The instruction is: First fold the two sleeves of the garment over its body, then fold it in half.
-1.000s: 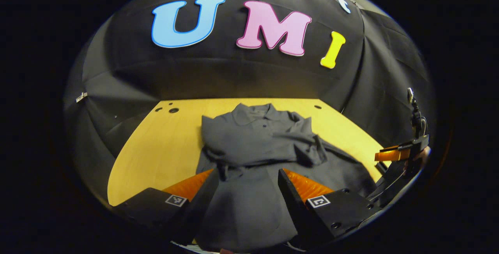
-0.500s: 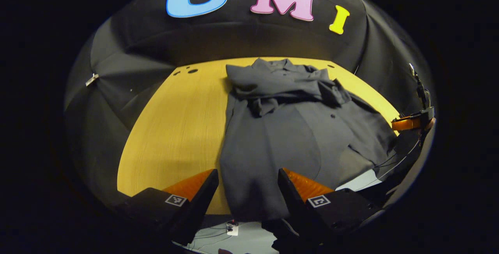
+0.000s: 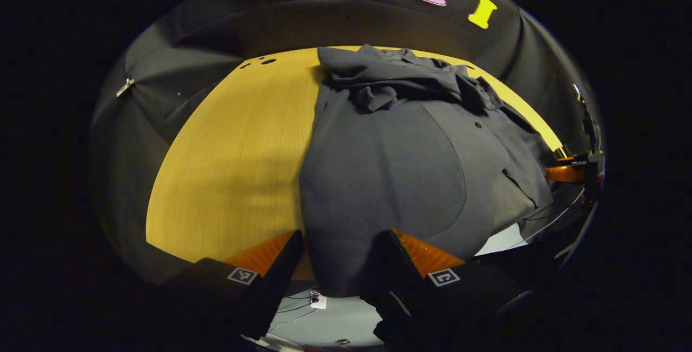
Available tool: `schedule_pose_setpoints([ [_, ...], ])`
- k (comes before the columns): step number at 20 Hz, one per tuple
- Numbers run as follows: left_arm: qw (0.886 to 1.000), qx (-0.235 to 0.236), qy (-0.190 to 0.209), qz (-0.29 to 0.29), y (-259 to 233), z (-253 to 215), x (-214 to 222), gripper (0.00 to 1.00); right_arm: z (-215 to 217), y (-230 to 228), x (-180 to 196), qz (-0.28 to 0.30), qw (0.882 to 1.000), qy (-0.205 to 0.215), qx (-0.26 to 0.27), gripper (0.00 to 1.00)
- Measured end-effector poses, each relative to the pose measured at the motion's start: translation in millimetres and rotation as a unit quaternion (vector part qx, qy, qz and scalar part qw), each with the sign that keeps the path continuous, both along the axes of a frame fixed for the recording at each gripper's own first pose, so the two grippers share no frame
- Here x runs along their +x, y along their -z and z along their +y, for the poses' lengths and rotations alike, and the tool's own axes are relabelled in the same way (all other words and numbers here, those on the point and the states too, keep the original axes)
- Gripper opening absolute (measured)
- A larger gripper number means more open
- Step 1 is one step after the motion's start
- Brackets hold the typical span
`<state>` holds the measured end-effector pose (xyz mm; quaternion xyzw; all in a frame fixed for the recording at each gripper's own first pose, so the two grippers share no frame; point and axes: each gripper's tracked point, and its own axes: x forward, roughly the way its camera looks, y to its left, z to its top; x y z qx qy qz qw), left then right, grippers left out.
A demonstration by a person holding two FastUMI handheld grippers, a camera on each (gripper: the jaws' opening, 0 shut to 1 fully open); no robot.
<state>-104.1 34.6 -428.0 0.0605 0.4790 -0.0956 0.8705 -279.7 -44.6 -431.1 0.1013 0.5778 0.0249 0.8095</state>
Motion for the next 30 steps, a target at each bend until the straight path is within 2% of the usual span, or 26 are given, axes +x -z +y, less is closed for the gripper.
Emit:
schedule_pose_setpoints([
  [2, 1.000, 0.000, 0.000, 0.004, -0.7, -1.7, 3.0, 0.99, 10.9, -1.5, 4.5, -0.014, 1.000, -0.021, 0.000, 0.99],
  [3, 1.000, -0.004, 0.008, 0.001, -2.1, -5.9, 6.4, 0.99, 10.9, -2.7, 9.7, -0.029, 0.999, -0.016, 0.001, 0.91],
  [4, 1.000, -0.010, 0.027, 0.000, -1.3, -14.2, 7.1, 0.81, 12.9, 2.5, 12.2, -0.033, 0.999, -0.014, 0.004, 0.90],
  [5, 0.999, -0.020, 0.046, -0.004, -2.6, -25.1, 9.3, 0.63, 15.9, -0.5, 15.8, -0.045, 0.999, -0.018, 0.012, 0.75],
  [8, 0.999, -0.030, 0.036, 0.002, 1.7, -34.6, 23.2, 0.08, 27.0, 0.1, 25.9, -0.038, 0.998, -0.013, 0.039, 0.08],
  [10, 0.998, -0.046, 0.021, 0.023, -0.2, -36.2, 25.0, 0.06, 28.0, -2.0, 28.7, -0.020, 0.998, -0.005, 0.062, 0.06],
  [13, 0.997, -0.064, 0.011, 0.034, -15.2, -29.8, 15.7, 0.06, 23.7, -18.3, 23.8, -0.027, 0.997, -0.006, 0.077, 0.05],
  [17, 0.992, -0.117, -0.003, 0.047, -49.2, -32.6, 1.3, 0.05, 16.5, -59.3, 24.5, -0.051, 0.992, 0.022, 0.113, 0.05],
  [19, 0.990, -0.136, -0.012, 0.036, -72.5, -35.3, 10.7, 0.06, 9.3, -75.0, 42.0, -0.072, 0.990, 0.038, 0.118, 0.05],
  [20, 0.990, -0.141, -0.014, 0.027, -81.9, -38.1, 16.1, 0.06, 8.0, -83.2, 54.2, -0.086, 0.988, 0.046, 0.120, 0.00],
  [21, 0.989, -0.148, -0.014, 0.016, -92.8, -40.6, 25.4, 0.06, 5.6, -93.5, 64.6, -0.102, 0.986, 0.055, 0.121, 0.05],
  [25, 0.984, -0.177, -0.024, -0.026, -131.9, -46.9, 68.4, 0.06, -6.8, -125.2, 117.9, -0.162, 0.976, 0.085, 0.118, 0.05],
  [30, 0.970, -0.221, -0.051, -0.082, -177.3, -48.8, 128.7, 0.05, -24.6, -159.3, 188.6, -0.229, 0.958, 0.120, 0.124, 0.05],
])
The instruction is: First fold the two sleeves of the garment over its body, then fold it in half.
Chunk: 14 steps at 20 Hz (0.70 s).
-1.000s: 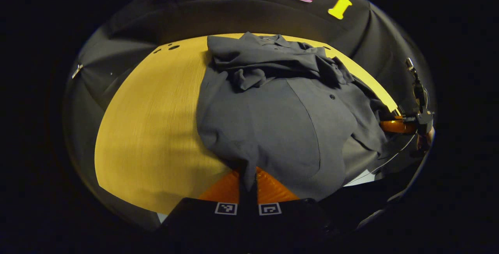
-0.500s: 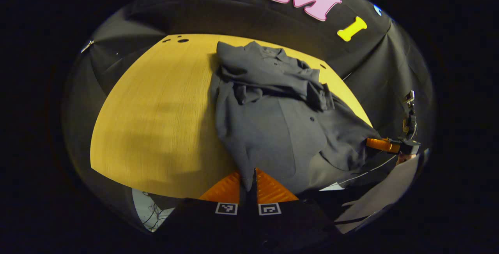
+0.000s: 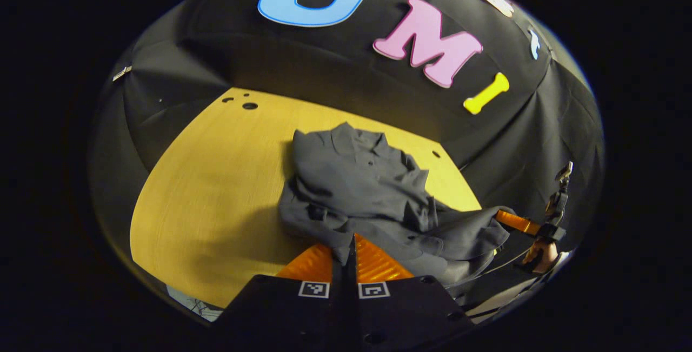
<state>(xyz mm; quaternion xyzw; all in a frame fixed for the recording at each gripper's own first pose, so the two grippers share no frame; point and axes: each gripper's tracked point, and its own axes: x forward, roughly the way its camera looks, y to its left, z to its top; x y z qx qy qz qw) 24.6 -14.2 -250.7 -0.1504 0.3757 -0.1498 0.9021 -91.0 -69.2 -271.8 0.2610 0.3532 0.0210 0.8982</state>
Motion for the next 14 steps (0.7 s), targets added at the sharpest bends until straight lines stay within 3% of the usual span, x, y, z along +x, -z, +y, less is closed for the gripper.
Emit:
schedule_pose_setpoints([
  [7, 0.998, -0.020, -0.031, -0.059, -33.4, -1.3, 95.9, 0.05, -22.8, -10.7, 95.4, -0.060, 0.997, 0.043, -0.007, 0.05],
  [14, 0.995, -0.015, -0.045, -0.083, -28.6, -3.6, 181.3, 0.05, -36.5, 17.1, 157.5, -0.065, 0.996, 0.062, -0.019, 0.05],
])
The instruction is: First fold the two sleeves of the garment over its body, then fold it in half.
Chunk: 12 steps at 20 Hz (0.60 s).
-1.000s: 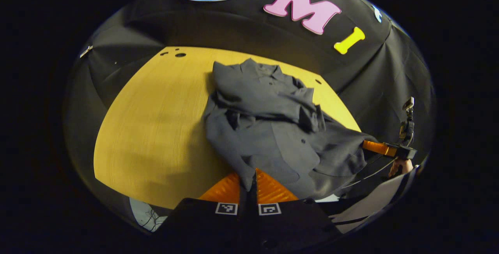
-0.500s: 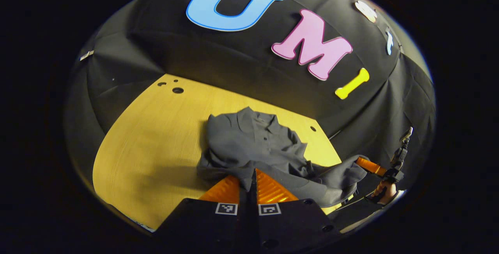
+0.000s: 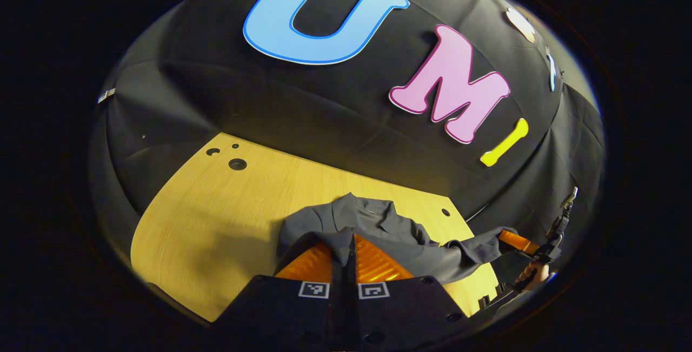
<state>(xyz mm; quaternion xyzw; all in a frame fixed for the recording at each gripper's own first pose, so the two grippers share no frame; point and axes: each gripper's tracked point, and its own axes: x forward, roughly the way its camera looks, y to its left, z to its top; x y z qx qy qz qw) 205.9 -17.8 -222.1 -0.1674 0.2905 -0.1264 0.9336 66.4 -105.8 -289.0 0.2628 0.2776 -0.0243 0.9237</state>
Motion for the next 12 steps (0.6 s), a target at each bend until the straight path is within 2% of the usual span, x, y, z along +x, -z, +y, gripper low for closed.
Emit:
schedule_pose_setpoints([
  [3, 1.000, 0.008, 0.001, -0.001, 15.5, -1.9, 34.1, 0.05, -5.2, 21.2, 24.2, 0.006, 1.000, 0.004, -0.006, 0.05],
  [4, 1.000, 0.014, 0.004, -0.001, 21.7, -3.0, 45.0, 0.05, -5.7, 30.2, 32.5, 0.009, 1.000, 0.002, -0.009, 0.00],
  [5, 1.000, 0.023, 0.007, -0.002, 29.4, -3.3, 56.3, 0.05, -4.7, 38.1, 40.5, 0.011, 1.000, 0.000, -0.010, 0.05],
  [8, 0.999, 0.037, 0.001, -0.001, 50.1, -2.6, 87.0, 0.05, -10.0, 64.8, 67.6, 0.015, 1.000, 0.000, -0.018, 0.05],
  [9, 0.999, 0.037, -0.003, 0.001, 58.4, -1.8, 97.0, 0.05, -12.1, 75.2, 74.7, 0.019, 1.000, 0.001, -0.023, 0.00],
  [10, 0.999, 0.041, -0.005, 0.004, 66.4, -0.5, 105.9, 0.05, -14.7, 86.8, 81.6, 0.024, 0.999, 0.001, -0.026, 0.05],
  [12, 0.998, 0.054, -0.007, 0.015, 87.8, 1.9, 118.7, 0.05, -15.7, 113.2, 90.6, 0.039, 0.999, 0.000, -0.026, 0.05],
])
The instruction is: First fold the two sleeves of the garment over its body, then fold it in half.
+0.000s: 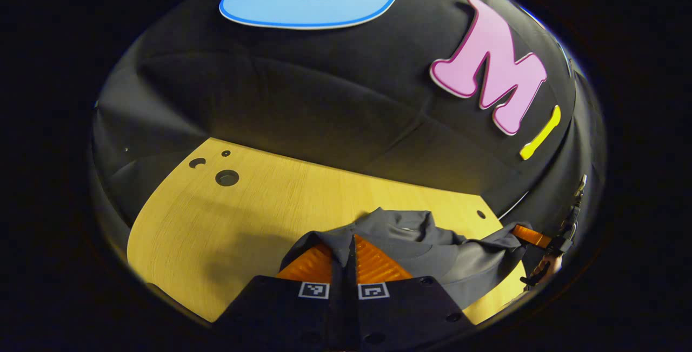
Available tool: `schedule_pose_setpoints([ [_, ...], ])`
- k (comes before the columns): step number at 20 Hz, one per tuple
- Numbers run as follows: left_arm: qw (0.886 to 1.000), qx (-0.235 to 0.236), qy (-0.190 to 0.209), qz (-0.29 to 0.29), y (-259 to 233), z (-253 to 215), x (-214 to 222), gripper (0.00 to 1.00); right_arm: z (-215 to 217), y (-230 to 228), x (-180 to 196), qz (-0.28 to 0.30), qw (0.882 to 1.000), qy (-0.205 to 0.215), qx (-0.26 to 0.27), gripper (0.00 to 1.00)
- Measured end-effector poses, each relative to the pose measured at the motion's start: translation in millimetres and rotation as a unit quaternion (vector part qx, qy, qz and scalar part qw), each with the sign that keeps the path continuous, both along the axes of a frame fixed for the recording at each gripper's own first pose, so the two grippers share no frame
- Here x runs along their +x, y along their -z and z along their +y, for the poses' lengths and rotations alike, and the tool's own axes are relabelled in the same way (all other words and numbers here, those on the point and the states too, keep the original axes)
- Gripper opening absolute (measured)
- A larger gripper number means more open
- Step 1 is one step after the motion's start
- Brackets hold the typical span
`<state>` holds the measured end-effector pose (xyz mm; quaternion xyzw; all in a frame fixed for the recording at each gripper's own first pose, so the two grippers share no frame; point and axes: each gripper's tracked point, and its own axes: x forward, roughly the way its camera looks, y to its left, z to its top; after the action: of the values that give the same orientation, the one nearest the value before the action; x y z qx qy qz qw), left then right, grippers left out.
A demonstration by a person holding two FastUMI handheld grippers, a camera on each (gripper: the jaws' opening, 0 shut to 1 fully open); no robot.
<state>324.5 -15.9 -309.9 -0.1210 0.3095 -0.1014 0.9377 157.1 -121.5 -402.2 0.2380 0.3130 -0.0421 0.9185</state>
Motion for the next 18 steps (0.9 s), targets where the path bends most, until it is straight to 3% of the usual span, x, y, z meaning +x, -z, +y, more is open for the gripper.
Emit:
schedule_pose_setpoints([
  [7, 0.999, 0.020, -0.027, 0.025, 58.6, 8.1, 27.4, 0.05, 10.5, 74.5, 5.2, 0.046, 0.999, -0.022, -0.011, 0.05],
  [13, 0.995, 0.073, -0.036, 0.054, 95.9, 7.5, 27.0, 0.06, 15.6, 112.9, 1.8, 0.091, 0.996, -0.018, -0.010, 0.07],
  [15, 0.994, 0.081, -0.039, 0.066, 103.3, 9.3, 23.3, 0.13, 16.5, 117.6, 0.9, 0.102, 0.995, -0.013, 0.003, 0.14],
  [17, 0.994, 0.082, -0.043, 0.060, 98.9, 9.1, 19.7, 0.14, 14.8, 115.5, 0.3, 0.103, 0.995, -0.009, 0.008, 0.17],
  [18, 0.994, 0.080, -0.043, 0.057, 95.9, 6.3, 17.7, 0.25, 8.9, 116.9, -2.5, 0.109, 0.994, -0.004, 0.001, 0.21],
])
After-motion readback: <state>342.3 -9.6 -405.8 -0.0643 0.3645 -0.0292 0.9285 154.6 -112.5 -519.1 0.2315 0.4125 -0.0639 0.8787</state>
